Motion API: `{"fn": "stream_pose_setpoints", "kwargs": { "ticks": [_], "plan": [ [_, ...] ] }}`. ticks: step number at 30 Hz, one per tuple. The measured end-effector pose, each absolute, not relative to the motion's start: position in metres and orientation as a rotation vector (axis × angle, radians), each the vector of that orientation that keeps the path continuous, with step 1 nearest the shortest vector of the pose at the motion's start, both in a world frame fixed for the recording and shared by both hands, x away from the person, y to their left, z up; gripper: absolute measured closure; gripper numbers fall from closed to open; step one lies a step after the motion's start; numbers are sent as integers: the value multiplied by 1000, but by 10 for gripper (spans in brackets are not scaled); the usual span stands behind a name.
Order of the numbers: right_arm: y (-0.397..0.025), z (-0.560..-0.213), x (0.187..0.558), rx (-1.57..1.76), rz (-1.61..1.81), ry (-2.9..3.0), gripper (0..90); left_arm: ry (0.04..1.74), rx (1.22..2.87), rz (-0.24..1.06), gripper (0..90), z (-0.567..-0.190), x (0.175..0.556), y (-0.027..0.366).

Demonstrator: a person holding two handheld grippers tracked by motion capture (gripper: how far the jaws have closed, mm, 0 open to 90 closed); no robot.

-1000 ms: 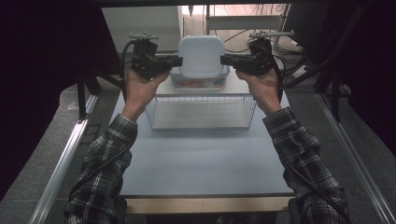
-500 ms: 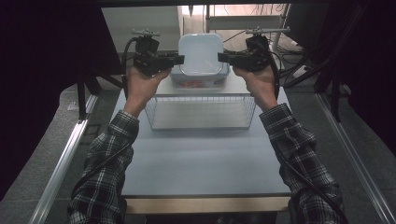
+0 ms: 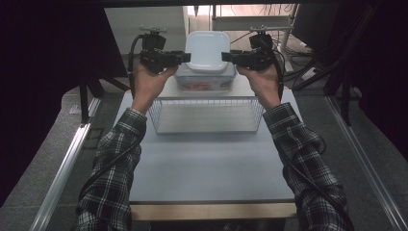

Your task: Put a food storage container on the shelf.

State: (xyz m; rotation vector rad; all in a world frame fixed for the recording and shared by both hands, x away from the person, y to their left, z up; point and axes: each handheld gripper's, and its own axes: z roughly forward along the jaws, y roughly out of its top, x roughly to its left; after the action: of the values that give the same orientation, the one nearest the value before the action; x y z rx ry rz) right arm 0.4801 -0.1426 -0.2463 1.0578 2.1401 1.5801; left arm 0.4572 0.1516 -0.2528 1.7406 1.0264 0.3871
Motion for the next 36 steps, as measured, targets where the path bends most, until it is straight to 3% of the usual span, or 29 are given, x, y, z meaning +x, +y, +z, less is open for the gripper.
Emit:
{"fn": "stream_pose_setpoints", "kwargs": {
  "ticks": [21,29,30,36],
  "plan": [
    [-132,-242,495,1074,1523,2066,554,1024,1714,455,454,-246,472,155],
    [-134,-244,486,1019,1568,2133,348,932,1739,436,274,-256,462,160],
    [-134,-247,484,993,1566,2136,277,914,1740,433,236,-260,460,161],
    [-135,-253,479,930,1543,2134,177,877,1749,424,136,-267,450,162]
  ]
}}
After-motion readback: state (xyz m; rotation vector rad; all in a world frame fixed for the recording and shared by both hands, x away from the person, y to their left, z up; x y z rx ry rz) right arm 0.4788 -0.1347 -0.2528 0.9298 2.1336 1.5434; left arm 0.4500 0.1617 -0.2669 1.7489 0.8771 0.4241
